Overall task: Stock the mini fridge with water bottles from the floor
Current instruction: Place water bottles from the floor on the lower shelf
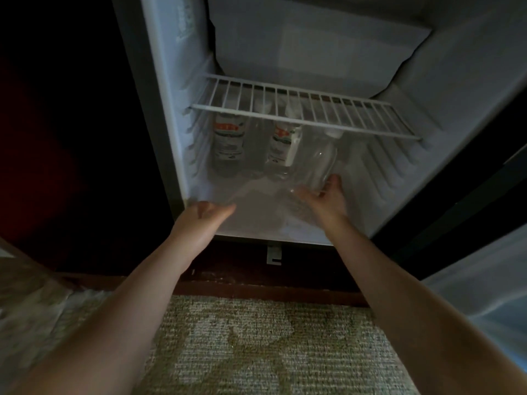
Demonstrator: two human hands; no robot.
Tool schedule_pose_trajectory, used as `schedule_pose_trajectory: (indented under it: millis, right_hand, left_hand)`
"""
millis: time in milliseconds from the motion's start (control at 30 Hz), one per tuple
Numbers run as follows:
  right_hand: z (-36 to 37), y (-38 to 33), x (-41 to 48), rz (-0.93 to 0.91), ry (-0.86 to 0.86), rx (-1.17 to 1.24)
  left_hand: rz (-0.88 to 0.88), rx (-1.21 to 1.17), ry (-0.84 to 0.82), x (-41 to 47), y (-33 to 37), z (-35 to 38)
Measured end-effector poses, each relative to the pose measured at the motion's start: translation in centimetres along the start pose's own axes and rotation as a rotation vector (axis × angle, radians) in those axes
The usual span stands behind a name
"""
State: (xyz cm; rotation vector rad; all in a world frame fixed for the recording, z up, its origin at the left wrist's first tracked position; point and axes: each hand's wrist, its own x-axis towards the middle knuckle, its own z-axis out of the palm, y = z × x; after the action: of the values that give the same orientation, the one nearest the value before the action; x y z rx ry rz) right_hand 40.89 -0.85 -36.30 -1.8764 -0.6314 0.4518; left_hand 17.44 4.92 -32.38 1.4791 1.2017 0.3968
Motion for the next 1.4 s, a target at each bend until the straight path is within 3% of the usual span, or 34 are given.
schedule_pose_trajectory:
  millis: [233, 433, 600, 833, 933, 1100, 1200, 1400]
  right_hand:
    - [1.7, 0.2, 4.1, -0.022, 0.131, -0.005]
    - [1.8, -0.6, 6.3, -0.040, 0.110, -0.430]
    - [2.0, -2.4, 7.0, 0.059, 0.069, -0.387]
    - [3.0, 1.6, 8.5, 0.200, 0.064, 0.059]
    - [2.7, 1.0, 6.9, 0.234, 0.021, 0.101]
    - [2.0, -0.7, 3.4, 0.223, 0.093, 0.042]
    - [1.6, -1.3, 1.3, 0.196, -0.033, -0.087]
    - [-2.3, -4.0, -4.8, 0.224, -0.612, -0.287]
  left_hand:
    - [-0.003, 0.252, 0.019, 2.4, -1.4, 1.9]
    - [0.038, 0.362, 0.088, 3.0, -2.2, 1.7]
    - [0.145, 0.463, 0.093, 2.6, -2.3, 1.7]
    - [0.053, 0.333, 0.087, 3.0, -2.3, 1.0]
    - [0.048, 0.332, 0.067, 3.1, -2.4, 0.8]
    - [0.103, 0.407, 0.087, 2.0, -2.6, 0.9]
    - [0.117, 0.406, 0.049, 0.9, -1.5, 1.2]
    - [0.074, 0.501, -0.132, -2.3, 1.6, 1.4]
